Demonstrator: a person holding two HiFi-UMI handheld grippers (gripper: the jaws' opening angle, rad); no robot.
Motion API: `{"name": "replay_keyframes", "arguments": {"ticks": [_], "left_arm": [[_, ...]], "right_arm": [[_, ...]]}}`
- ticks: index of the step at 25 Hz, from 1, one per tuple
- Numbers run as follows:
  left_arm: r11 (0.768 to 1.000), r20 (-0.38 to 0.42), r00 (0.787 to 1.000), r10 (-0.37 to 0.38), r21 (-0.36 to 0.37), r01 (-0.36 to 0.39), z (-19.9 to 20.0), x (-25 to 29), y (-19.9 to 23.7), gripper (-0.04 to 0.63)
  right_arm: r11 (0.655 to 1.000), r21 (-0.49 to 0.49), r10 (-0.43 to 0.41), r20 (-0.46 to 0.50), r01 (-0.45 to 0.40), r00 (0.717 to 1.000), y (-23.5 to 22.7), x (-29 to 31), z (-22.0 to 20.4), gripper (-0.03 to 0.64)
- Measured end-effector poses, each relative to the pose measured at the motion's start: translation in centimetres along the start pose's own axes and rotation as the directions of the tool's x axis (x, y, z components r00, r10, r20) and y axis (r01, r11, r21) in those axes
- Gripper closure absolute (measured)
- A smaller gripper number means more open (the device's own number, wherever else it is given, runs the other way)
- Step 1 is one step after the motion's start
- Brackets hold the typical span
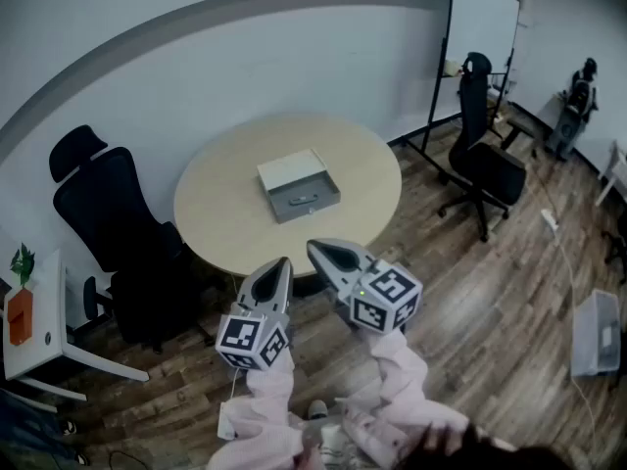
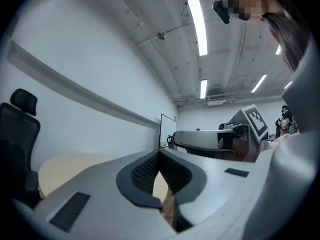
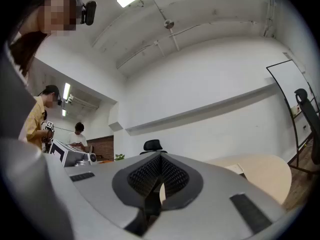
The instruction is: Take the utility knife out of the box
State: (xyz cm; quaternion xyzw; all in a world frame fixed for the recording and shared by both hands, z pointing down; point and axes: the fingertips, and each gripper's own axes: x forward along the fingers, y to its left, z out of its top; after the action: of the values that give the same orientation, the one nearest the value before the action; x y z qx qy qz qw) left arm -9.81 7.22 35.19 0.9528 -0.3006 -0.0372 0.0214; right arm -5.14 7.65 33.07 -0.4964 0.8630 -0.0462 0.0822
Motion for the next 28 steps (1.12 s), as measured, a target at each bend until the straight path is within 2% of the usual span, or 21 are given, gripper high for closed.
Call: {"name": "replay_keyframes", "arguments": {"ticks": [19,28], "left_arm": [[1.000,0.007,1.000,0.006,-0.008,-0.006,0.3,1.7,-2.2,0.586],[0.999,-0.006,0.999,0.043,-0.008,-0.043,-0.6,1.6,-4.0,0.586]], "right_arm": [[1.000,0.024,0.008,0.006,-0.008,1.000,-2.0,-2.3,0.4,0.621],[0.995,0.084,0.054,0.019,-0.055,0.998,-3.2,-4.5,0.3,0.621]]}}
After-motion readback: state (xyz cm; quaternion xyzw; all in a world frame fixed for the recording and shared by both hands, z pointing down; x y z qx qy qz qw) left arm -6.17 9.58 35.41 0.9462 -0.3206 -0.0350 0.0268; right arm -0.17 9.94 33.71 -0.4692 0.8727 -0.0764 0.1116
